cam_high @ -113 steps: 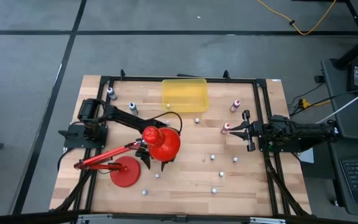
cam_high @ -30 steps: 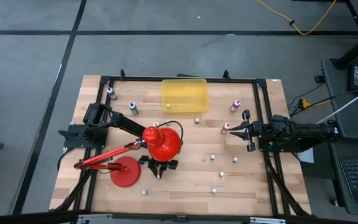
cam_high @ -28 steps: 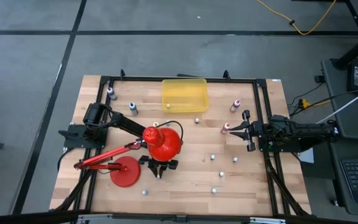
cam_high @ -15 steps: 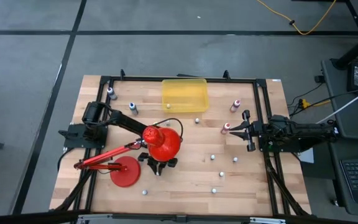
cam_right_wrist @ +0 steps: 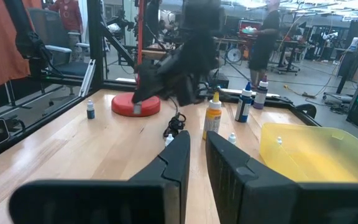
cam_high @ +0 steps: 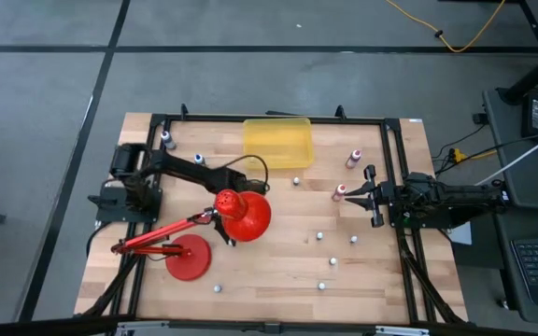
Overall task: Pick & Place food coloring
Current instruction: Put the purple food coloring bottle into the yellow bin, then put the blue food coloring bottle into the yellow bin
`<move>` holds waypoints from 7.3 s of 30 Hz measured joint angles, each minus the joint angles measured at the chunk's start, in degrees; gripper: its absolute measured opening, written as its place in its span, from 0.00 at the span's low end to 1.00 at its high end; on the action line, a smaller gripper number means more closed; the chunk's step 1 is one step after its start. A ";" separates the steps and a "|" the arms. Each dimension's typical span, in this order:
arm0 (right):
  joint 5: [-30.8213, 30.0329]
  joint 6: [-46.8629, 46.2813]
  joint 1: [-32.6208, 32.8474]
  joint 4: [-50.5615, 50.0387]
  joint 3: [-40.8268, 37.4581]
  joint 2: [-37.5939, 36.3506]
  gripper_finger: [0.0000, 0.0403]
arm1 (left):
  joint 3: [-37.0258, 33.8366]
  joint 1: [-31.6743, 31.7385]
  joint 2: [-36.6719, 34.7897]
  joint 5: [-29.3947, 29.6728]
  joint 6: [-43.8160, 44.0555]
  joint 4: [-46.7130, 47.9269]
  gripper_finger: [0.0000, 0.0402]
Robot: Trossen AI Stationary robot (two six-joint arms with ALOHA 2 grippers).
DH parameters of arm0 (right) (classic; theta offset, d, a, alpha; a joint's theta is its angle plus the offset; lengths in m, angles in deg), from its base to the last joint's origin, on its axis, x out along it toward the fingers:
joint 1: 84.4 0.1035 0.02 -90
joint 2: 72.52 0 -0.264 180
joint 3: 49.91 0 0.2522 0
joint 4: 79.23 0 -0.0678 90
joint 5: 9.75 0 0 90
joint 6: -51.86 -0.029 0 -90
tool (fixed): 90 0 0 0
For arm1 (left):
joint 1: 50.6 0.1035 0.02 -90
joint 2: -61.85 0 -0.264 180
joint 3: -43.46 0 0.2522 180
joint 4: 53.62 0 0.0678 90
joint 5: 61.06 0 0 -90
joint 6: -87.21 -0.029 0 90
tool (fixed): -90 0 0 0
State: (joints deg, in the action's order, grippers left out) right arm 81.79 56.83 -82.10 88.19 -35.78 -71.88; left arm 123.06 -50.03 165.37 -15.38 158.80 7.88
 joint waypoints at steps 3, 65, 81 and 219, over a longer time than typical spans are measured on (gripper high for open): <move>0.00 0.00 0.01 -0.01 -0.01 0.00 0.14 | 0.00 1.98 -1.70 0.58 -4.50 4.02 0.17; 0.00 0.00 0.01 0.00 -0.01 0.00 0.14 | 55.08 30.38 20.65 35.87 -51.66 42.20 0.17; 0.00 0.00 0.02 0.01 -0.02 0.00 0.14 | 65.75 30.39 33.32 39.17 -56.22 42.28 0.17; 0.00 0.00 0.01 0.01 -0.01 0.00 0.14 | 66.18 26.21 20.25 53.73 -47.79 35.97 0.52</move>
State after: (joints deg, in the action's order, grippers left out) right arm 81.79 56.83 -82.09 88.20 -35.79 -71.88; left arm 189.24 -23.82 185.62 38.35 111.02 43.84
